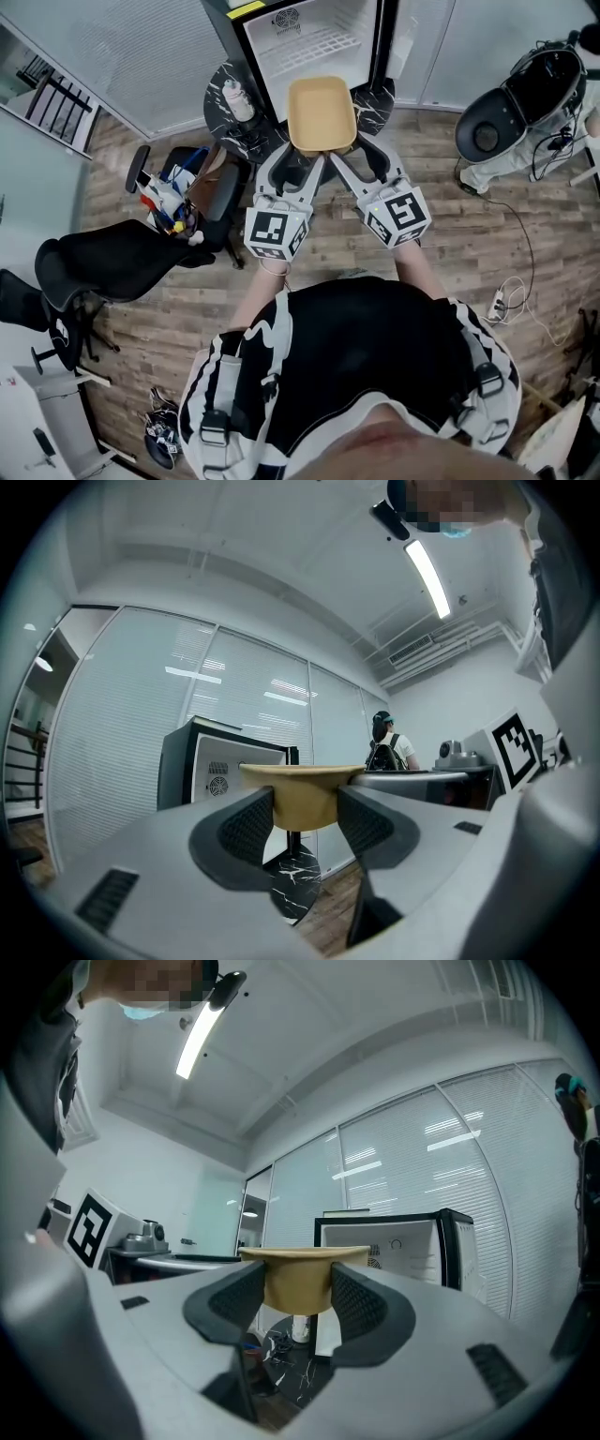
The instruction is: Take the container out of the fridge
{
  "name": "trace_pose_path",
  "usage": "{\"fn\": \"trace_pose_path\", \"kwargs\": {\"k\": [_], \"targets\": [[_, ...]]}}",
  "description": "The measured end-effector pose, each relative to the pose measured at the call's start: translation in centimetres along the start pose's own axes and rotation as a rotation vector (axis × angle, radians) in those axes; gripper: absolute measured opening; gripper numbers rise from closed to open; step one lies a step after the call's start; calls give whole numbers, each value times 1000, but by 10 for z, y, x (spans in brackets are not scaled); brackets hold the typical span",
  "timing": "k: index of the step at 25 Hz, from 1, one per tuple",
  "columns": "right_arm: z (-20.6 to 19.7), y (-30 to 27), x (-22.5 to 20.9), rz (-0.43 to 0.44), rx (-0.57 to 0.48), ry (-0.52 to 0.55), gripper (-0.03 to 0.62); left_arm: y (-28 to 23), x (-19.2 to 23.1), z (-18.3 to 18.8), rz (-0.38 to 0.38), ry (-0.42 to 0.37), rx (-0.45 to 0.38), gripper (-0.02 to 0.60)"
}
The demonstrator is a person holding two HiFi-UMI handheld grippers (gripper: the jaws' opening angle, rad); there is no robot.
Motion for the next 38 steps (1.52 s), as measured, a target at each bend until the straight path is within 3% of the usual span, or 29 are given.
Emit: {"fn": "trace_pose_path", "kwargs": {"k": [21, 38], "targets": [[19, 36, 32, -3, -40, 14, 230, 39, -29, 19, 4, -15, -38, 218], [45, 125, 90, 36, -43, 9, 230, 122, -104, 44, 40, -16, -46, 218]]}}
Point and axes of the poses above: the fingertips, and each gripper's own axes: y backward along the fingers, x to its left, z out of its top, the point moved 7 cm from there along y, backward along the fingers, and after that the axes turned 14 degrees about z, right-handed, at the moved point
